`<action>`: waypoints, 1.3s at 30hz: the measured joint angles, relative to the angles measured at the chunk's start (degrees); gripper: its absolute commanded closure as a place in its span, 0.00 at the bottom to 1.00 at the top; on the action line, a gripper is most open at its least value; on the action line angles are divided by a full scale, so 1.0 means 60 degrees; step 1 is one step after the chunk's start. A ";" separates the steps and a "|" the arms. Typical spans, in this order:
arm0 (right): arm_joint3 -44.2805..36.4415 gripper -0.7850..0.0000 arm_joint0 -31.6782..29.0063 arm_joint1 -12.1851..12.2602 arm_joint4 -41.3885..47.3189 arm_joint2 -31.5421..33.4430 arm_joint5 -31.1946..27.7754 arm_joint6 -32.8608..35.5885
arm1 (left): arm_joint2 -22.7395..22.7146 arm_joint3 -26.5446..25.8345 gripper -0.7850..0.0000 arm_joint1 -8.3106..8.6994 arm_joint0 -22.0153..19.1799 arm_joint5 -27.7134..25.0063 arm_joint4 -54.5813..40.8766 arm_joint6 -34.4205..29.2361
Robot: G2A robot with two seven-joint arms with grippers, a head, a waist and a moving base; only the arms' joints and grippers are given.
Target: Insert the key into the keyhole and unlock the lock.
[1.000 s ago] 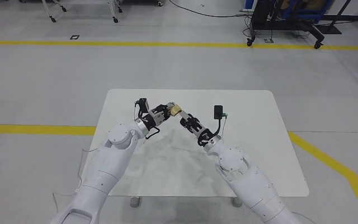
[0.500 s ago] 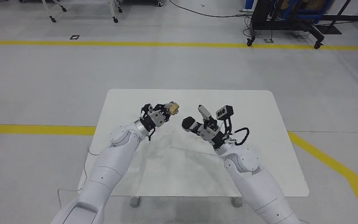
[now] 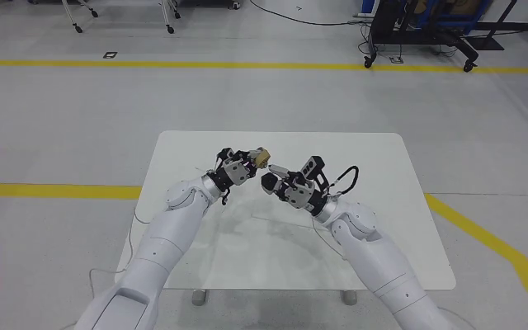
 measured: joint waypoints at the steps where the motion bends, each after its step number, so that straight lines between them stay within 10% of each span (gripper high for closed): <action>1: 0.0060 0.68 0.0033 -0.0007 0.0056 -0.0008 0.0039 0.0085 | -0.0001 0.0072 1.00 -0.0014 -0.0023 -0.0018 -0.0040 -0.0068; 14: 0.0240 0.68 0.0240 -0.0095 0.0127 -0.0201 0.0253 0.0187 | 0.0021 0.0429 1.00 -0.0104 -0.0143 -0.0073 -0.0059 -0.0604; 27: 0.0585 1.00 0.0405 -0.0195 0.0347 -0.0243 0.0174 0.0061 | -0.0052 0.0462 1.00 -0.0139 -0.0141 -0.0004 -0.0043 -0.0848; 39: 0.0855 1.00 0.0499 -0.0274 0.0726 -0.0191 0.0239 0.0079 | -0.0053 0.0445 1.00 -0.0185 -0.0125 0.0012 0.0055 -0.0844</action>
